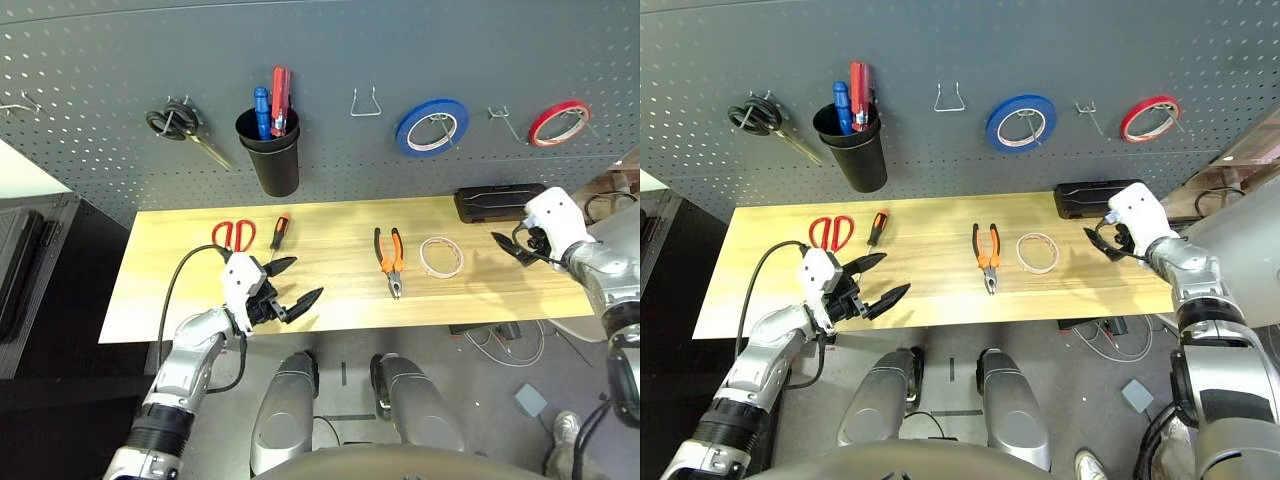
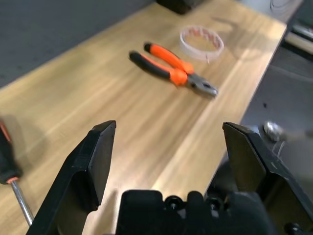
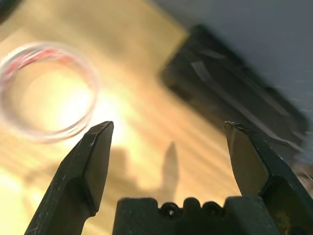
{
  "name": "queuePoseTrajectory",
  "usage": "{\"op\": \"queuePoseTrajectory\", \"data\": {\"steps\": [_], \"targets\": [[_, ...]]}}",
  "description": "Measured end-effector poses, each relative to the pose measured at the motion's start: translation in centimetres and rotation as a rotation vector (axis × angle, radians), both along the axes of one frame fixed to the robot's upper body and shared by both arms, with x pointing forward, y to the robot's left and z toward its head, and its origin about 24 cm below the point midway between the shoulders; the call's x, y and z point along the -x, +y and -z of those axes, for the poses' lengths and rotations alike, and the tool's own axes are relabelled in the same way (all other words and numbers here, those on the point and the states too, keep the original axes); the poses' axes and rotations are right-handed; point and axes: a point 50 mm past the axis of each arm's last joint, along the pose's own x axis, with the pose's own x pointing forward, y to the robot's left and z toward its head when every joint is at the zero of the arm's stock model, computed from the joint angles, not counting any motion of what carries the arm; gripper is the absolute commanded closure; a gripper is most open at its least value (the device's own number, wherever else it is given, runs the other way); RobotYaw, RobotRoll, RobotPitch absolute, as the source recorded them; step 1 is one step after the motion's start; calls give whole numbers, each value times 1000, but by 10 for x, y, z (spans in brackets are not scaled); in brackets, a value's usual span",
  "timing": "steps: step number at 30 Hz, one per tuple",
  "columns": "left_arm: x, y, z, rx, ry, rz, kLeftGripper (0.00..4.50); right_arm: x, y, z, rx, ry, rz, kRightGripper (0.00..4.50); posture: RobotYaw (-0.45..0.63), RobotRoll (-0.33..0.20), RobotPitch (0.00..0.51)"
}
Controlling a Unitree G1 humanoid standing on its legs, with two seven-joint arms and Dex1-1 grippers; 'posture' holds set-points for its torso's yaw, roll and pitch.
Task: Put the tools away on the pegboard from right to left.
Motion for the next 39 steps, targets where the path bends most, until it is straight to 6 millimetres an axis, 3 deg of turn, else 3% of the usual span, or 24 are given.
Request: {"op": "queuePoseTrajectory", "data": {"steps": [9,18,25,28,38,39], "targets": [[0,-2,2,-48,-6,3,33,-26,36,-18,54,163,-262,0,216,0,270],[13,-3,1,-62,-5,-6,33,-20,68,15,122,390,-388,0,291,0,291],[25,4,1,-86,12,-40,33,-19,75,28,195,428,-363,0,338,0,307],[26,5,-1,-91,7,-48,0,-21,79,30,231,422,-345,594,348,0,310],[29,6,-3,-90,7,-61,0,-25,73,30,251,323,-244,4458,335,0,290],[29,5,-4,-87,3,-59,0,-24,71,30,250,305,-232,4488,335,0,290]]}}
